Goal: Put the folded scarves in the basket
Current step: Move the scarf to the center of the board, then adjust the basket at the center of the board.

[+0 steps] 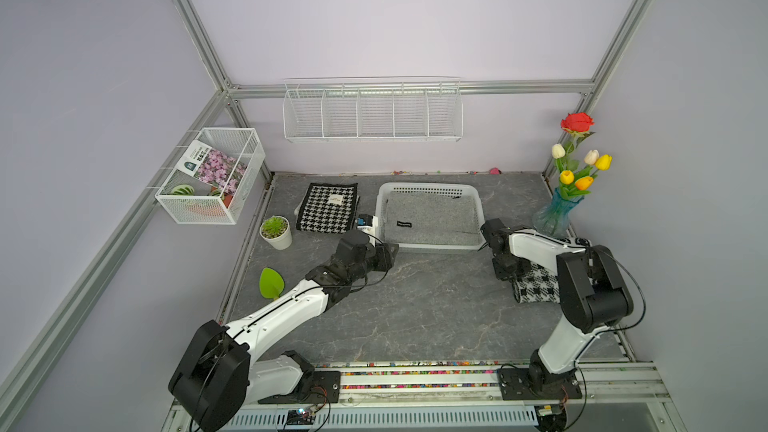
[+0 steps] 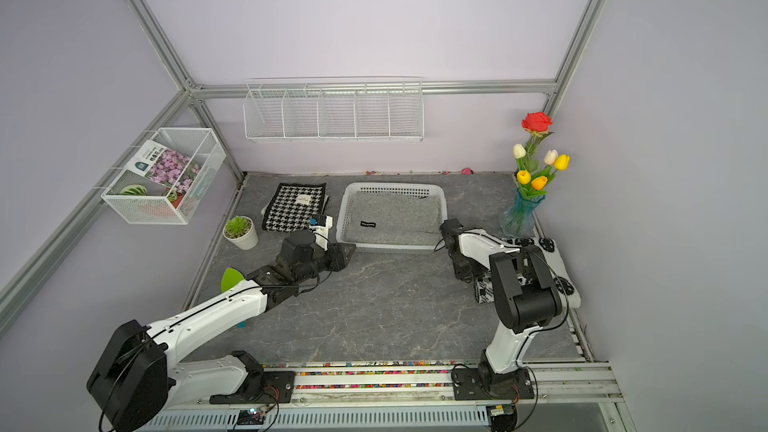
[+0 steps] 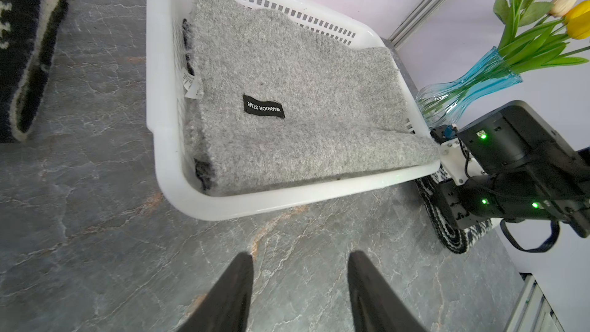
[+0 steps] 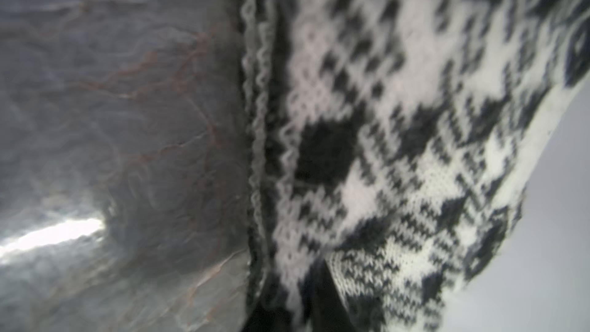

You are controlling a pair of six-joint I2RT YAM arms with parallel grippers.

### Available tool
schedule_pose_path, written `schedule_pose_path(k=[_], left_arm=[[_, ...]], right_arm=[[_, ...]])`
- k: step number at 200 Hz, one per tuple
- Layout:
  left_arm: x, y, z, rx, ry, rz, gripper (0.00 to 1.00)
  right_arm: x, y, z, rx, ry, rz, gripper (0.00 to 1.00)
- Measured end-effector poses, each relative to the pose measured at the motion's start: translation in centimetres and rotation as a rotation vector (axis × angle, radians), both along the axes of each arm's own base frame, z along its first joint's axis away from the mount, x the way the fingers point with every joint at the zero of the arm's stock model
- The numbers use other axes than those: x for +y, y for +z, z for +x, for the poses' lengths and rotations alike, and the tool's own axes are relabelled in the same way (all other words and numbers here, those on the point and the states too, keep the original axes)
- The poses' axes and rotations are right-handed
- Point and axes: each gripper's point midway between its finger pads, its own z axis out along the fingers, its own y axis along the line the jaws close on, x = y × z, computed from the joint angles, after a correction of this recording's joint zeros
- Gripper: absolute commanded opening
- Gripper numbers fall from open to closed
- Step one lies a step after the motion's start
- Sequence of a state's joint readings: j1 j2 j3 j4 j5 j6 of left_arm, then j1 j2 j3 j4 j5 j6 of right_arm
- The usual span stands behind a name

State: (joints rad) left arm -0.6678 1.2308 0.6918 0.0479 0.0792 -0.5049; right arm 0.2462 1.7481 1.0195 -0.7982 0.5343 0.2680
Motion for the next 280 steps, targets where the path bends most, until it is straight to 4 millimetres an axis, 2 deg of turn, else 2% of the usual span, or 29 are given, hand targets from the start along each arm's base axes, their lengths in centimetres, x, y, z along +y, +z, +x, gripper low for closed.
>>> schedule_pose_path(k=[19, 60, 77, 93, 133, 146, 163, 179, 196, 211, 240, 280], left_arm=[[0.1, -0.3, -0.1, 0.006, 0.001, 0.002, 0.53], [0.1, -0.4, -0.1, 0.011, 0.002, 0.001, 0.53], [0.1, -0.4, -0.2, 0.011, 0.001, 0.000, 0.53], [0.0, -0.4, -0.2, 0.012, -0.001, 0.000, 0.53], [-0.7, -1.3, -0.3, 0.038, -0.035, -0.007, 0.50], [-1.3, -2.1, -0.5, 0.062, -0.063, -0.012, 0.49], [-2.1, -3.9, -0.5, 0.111, -0.091, -0.005, 0.49], [-2.8, -6.1, -0.5, 0.171, -0.114, 0.018, 0.49], [-3.6, -8.2, -0.2, 0.225, -0.132, 0.041, 0.49], [-4.6, -9.2, 0.4, 0.248, -0.144, 0.054, 0.50], [-7.4, -9.2, 1.7, 0.225, -0.176, 0.077, 0.52], [-10.8, -8.3, 3.7, 0.176, -0.211, 0.094, 0.52]], right_arm=[[1.0, 0.5, -0.1, -0.005, 0.043, -0.020, 0.05], [6.0, 1.5, -1.5, 0.007, 0.193, -0.008, 0.07], [8.0, 2.0, -2.1, 0.008, 0.229, 0.019, 0.11], [9.1, 2.4, -2.8, 0.003, 0.240, 0.042, 0.16], [9.5, 3.8, -3.9, -0.033, 0.206, 0.120, 0.18], [9.8, 3.7, -4.4, -0.029, 0.201, 0.154, 0.23], [10.2, 3.2, -5.2, -0.015, 0.191, 0.197, 0.37], [10.3, 3.0, -5.9, -0.010, 0.197, 0.227, 0.46], [10.4, 3.3, -6.4, -0.027, 0.193, 0.259, 0.50], [10.6, 3.9, -6.4, -0.057, 0.195, 0.285, 0.53], [10.7, 4.6, -6.0, -0.102, 0.188, 0.300, 0.56], [10.6, 3.3, -6.0, -0.095, 0.174, 0.289, 0.57]])
